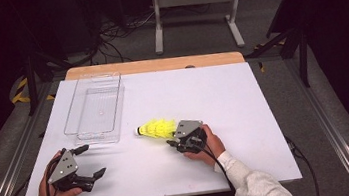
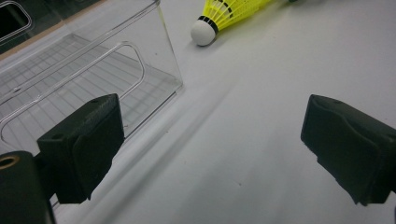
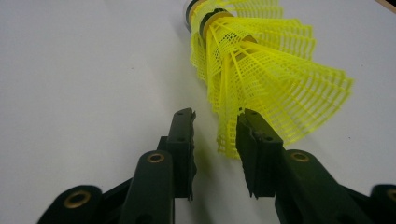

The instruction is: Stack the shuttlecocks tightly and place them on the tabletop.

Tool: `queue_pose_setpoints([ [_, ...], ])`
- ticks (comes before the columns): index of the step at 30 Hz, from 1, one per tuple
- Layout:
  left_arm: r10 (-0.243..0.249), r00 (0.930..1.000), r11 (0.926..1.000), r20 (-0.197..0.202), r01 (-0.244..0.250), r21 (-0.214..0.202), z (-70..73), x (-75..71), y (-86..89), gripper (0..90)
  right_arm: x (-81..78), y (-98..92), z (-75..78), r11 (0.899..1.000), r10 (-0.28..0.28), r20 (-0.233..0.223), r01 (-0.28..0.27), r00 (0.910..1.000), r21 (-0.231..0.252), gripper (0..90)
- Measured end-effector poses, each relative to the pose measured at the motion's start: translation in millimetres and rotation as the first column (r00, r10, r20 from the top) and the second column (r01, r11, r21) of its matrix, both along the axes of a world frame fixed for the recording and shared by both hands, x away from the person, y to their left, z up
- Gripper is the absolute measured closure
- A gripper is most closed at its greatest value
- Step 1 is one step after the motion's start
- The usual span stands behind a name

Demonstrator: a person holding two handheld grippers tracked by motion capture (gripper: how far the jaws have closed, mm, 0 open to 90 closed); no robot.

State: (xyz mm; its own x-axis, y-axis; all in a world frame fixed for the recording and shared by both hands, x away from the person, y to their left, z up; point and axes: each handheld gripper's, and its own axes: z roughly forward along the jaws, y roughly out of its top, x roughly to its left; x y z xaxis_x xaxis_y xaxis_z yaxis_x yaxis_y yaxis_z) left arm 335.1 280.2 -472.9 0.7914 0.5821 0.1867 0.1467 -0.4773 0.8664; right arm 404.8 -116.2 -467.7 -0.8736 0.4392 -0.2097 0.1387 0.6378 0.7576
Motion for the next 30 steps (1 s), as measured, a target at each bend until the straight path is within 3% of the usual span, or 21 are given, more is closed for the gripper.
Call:
queue_pose_setpoints([
  [6,0.0,1.0,1.0,0.0,0.0,-0.001,0.0,-0.1,-0.1,6.9,-0.9,0.0,-0.5,1.0,-0.002,-0.006,0.002,1.0,-0.001,61.6],
  [20,-0.001,1.0,1.0,0.0,0.001,-0.001,0.1,-0.3,0.0,6.9,-6.9,-6.7,7.4,1.0,-0.013,0.017,0.012,0.9998,0.015,57.6],
  [25,0.0,1.0,1.0,0.0,0.0,0.001,0.1,-0.2,-0.2,7.1,-9.5,-10.5,11.8,1.0,0.007,0.039,-0.007,0.9992,0.016,79.3],
  [30,-0.003,1.0,1.0,-0.002,0.003,0.001,0.0,-0.3,-0.4,7.1,-8.9,-10.3,12.5,1.0,0.019,0.044,-0.02,0.9988,0.01,88.3],
])
